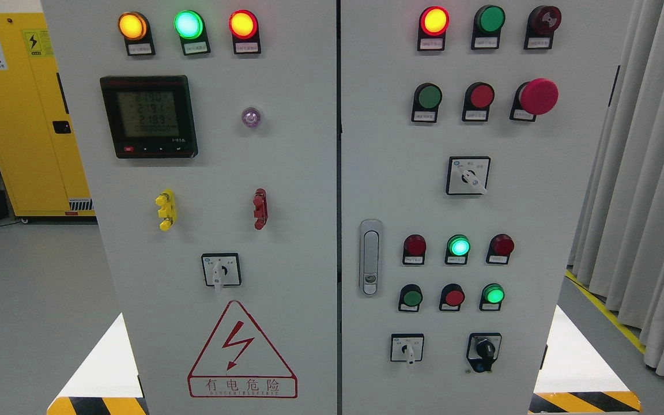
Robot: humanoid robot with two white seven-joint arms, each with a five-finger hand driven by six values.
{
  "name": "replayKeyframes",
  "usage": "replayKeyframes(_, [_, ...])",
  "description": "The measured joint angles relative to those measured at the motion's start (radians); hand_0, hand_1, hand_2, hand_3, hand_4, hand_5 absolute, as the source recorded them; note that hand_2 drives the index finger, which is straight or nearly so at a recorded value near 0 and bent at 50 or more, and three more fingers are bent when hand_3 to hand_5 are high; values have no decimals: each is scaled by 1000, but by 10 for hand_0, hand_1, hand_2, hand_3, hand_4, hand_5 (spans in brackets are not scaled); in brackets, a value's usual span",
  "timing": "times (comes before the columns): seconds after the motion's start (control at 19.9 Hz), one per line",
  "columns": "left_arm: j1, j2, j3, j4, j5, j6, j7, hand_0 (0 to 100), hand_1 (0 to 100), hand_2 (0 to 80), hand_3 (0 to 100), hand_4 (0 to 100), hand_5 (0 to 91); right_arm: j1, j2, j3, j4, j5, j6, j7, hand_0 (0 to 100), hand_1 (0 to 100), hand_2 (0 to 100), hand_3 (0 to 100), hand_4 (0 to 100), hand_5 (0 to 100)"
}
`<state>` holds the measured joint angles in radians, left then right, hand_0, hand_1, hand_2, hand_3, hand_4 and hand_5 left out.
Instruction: Turn on light switch 1
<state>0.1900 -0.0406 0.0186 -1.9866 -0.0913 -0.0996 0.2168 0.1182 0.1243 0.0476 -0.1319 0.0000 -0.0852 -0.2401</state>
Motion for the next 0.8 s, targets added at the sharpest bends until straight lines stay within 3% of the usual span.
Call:
replayKeyframes(0.45, [-113, -27, -32, -50, -63, 167, 65, 149, 641, 561, 850, 918, 896, 0, 0, 0, 0, 0, 0, 0, 0, 500, 40, 0, 0, 0])
replayKeyframes(0.8, [-195, -43, -49, -68, -90, 314, 72, 135, 647, 561, 859, 925, 898, 0, 0, 0, 0, 0, 0, 0, 0, 500, 40, 0, 0, 0])
